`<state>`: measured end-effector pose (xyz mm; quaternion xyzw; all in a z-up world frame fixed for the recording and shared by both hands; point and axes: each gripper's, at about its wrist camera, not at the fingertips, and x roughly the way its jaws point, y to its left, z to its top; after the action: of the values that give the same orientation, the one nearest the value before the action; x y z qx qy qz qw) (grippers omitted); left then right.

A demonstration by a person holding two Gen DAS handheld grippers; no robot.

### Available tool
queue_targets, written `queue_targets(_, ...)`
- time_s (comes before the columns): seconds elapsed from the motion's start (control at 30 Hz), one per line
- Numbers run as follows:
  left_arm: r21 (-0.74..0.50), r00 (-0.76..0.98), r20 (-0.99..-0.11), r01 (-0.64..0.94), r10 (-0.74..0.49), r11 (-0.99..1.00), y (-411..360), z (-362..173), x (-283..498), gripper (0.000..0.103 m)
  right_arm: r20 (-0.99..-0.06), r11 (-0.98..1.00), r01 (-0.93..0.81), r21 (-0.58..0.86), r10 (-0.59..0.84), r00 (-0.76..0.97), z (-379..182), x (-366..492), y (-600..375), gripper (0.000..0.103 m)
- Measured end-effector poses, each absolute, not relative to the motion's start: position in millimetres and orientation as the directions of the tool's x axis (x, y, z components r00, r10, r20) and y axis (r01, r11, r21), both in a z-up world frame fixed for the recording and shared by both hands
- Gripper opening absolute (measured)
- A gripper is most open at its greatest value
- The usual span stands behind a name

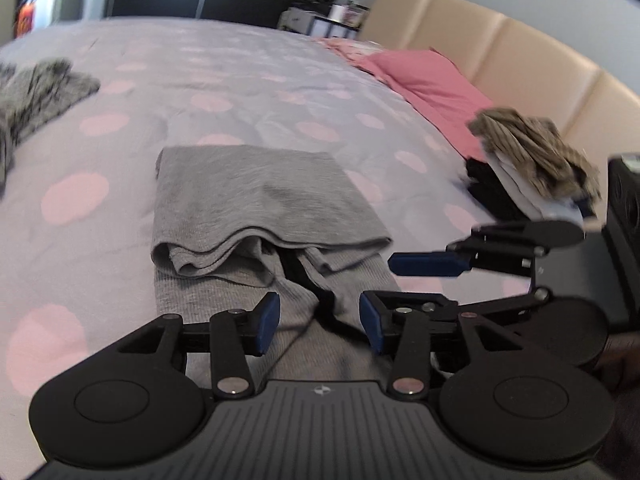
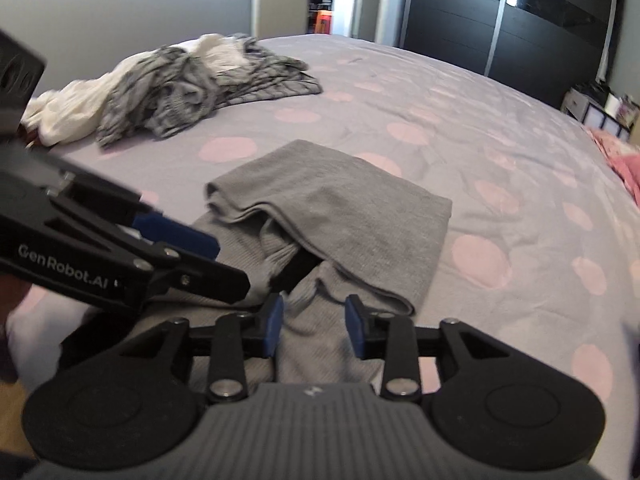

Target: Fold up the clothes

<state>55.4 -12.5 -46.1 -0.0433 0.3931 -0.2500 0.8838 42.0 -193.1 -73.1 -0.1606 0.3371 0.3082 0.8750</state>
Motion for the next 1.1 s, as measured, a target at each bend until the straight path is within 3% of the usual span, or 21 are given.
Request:
queue_targets(0.4, -0.018, 0.580, -0.677, 0.601, -0.452, 0.799, -12, -22, -15, 0.042, -0.703, 0.651, -0.733, -0.197, 0.427, 0.568, -62, -46, -207, 0.043)
queue_targets(0.77, 0.236, 0.565, -0.724, 0.742, -0.396, 0.628, 0, -56, -78, 0.048, -0.779, 0.466, -0.832, -0.299, 0.385, 0.495, -99, -94, -205, 0.044)
queue_targets(0.9, 0.360, 0.591, -0.719, 0.768, -0.367, 0.530, -6, -70, -93, 0.049, -0.777, 0.424, -0.845, -0.326, 0.390, 0.495, -101, -103, -204, 0.046)
queue_targets(1.0, 0.425, 0.604, -0.711, 0.777, -0.360, 0.464, -9, -77, -99, 0.049, -0.765, 0.415, -0.844, -0.340, 0.400, 0.505, -97, -109, -208, 0.058)
queue_targets(1.1, 0.451, 0.611, -0.702, 0.778, -0.364, 0.437, -9, -78, -98, 0.049, -0.764, 0.411, -0.848, -0.336, 0.408, 0.500, -94, -111, -213, 0.058)
